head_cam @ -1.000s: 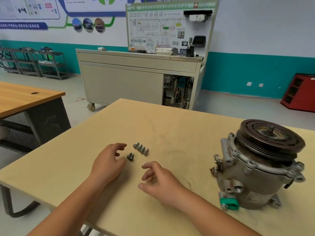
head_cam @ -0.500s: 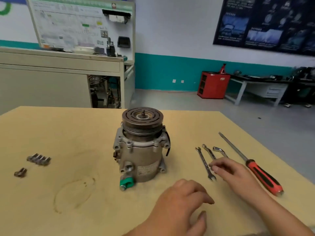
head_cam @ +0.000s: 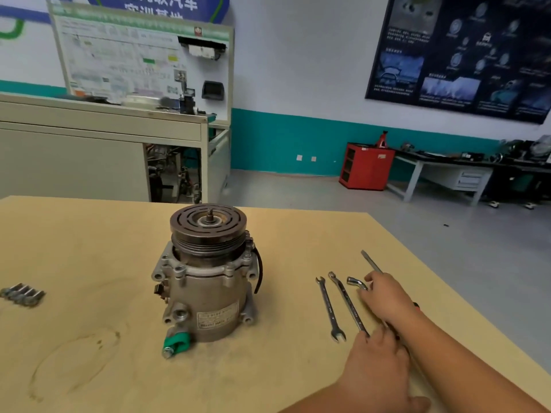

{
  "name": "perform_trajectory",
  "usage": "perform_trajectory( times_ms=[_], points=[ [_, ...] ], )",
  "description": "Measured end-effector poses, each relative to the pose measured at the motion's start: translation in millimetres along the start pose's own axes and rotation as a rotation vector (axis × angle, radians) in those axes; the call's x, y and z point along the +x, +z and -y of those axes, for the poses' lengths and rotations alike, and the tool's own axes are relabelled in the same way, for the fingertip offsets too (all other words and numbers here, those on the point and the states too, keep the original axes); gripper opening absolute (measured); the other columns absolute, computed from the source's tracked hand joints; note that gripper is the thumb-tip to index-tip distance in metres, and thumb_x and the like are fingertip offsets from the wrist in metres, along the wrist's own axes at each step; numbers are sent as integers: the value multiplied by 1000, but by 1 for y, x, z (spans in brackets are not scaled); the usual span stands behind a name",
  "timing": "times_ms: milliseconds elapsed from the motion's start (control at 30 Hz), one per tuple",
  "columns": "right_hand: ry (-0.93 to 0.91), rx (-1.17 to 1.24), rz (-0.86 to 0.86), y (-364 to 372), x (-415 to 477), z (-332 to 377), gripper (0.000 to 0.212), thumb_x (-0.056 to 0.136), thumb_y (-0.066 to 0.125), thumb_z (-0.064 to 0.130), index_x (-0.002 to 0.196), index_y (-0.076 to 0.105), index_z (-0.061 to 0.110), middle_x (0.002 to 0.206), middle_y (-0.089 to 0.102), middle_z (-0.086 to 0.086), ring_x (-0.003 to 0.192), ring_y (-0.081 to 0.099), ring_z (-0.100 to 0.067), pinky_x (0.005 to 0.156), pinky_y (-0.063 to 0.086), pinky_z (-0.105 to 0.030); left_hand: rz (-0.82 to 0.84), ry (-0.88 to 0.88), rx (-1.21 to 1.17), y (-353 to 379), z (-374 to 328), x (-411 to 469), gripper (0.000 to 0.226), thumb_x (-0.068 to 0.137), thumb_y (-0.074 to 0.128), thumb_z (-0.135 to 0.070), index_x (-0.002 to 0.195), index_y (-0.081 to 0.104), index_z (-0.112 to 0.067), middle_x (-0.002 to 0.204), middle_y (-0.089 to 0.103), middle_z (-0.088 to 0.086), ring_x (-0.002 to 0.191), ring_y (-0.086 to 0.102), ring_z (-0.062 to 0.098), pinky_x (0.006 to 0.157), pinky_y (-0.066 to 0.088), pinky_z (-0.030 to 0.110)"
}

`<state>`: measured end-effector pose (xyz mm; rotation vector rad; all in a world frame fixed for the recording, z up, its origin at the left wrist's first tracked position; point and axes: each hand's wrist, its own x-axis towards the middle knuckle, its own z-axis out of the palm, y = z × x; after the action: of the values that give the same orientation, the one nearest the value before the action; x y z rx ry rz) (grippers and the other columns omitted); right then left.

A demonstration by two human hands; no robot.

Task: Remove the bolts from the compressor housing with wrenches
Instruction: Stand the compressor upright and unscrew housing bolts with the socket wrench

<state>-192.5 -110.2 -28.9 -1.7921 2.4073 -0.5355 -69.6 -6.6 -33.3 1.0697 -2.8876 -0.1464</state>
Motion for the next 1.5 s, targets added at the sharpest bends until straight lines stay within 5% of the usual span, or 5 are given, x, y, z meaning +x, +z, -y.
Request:
perform_trajectory(
  times_ms=[333, 500, 600, 967, 1500],
  points=[
    [72, -129, 96, -10, 7, -8, 17, 85, 58, 26, 90, 61, 10, 85, 65, -5, 80, 60, -22, 60, 40, -25, 67, 25, -58, -4, 1, 17, 50, 103, 35, -23, 149, 24, -7, 158, 10, 17, 147, 1, 25, 117, -1, 53],
    [49, 496, 65, -68, -8, 12, 25, 87, 49, 7, 63, 56, 8, 58, 47, -5, 53, 44, -20, 48, 39, -24, -60, -86, -892, -15, 4, -4, 39, 98, 42, -29, 131, 52, -12, 109, 55, -9, 82, 43, -7, 78, 30, 6],
    [-116, 612, 55, -104, -24, 57, 23, 88, 43, 5, 70, 55, 9, 60, 45, -3, 55, 42, -17, 52, 37, -28, -120, -84, -1165, -38, 12, -28, 35, 86, 44, -28, 113, 64, -37, 96, 53, -30, 103, 50, -6, 96, 32, 8],
    [-509, 1428, 461, -101, -86, 239, 17, 77, 48, 27, 75, 55, 12, 50, 30, 10, 41, 27, -4, 42, 28, -17, -1313, 38, -598, -74, 135, -161, 17, 79, 60, -13, 90, 67, -25, 97, 62, -13, 94, 61, 4, 80, 46, 15],
    [-519, 1546, 180, -97, -87, 283, 38, 94, 46, 38, 60, 53, 21, 45, 32, 12, 39, 25, -2, 35, 23, -15, -1020, -97, -288, -143, 194, -149, 27, 81, 56, -29, 92, 73, -11, 101, 66, -2, 103, 56, 13, 90, 44, 39]
  ],
)
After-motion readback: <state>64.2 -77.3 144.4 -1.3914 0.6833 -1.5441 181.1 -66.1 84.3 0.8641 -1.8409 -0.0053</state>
